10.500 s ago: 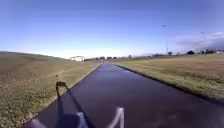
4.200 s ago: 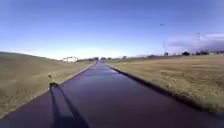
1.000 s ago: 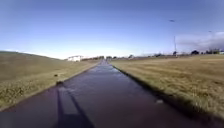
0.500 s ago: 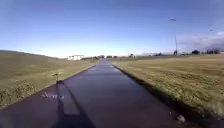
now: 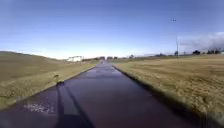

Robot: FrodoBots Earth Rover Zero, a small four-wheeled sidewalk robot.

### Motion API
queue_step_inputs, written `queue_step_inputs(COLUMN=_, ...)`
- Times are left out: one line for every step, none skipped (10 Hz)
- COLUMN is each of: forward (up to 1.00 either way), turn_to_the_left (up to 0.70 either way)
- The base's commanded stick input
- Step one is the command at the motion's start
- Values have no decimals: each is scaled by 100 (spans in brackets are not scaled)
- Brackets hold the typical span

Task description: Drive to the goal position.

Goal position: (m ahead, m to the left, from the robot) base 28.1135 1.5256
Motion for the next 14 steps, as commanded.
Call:
queue_step_inputs(forward=100, turn_to_the_left=2)
queue_step_inputs(forward=100, turn_to_the_left=1)
queue_step_inputs(forward=100, turn_to_the_left=0)
queue_step_inputs(forward=100, turn_to_the_left=0)
queue_step_inputs(forward=100, turn_to_the_left=0)
queue_step_inputs(forward=100, turn_to_the_left=0)
queue_step_inputs(forward=100, turn_to_the_left=0)
queue_step_inputs(forward=100, turn_to_the_left=0)
queue_step_inputs(forward=100, turn_to_the_left=0)
queue_step_inputs(forward=100, turn_to_the_left=2)
queue_step_inputs(forward=100, turn_to_the_left=27)
queue_step_inputs(forward=100, turn_to_the_left=40)
queue_step_inputs(forward=100, turn_to_the_left=40)
queue_step_inputs(forward=100, turn_to_the_left=24)
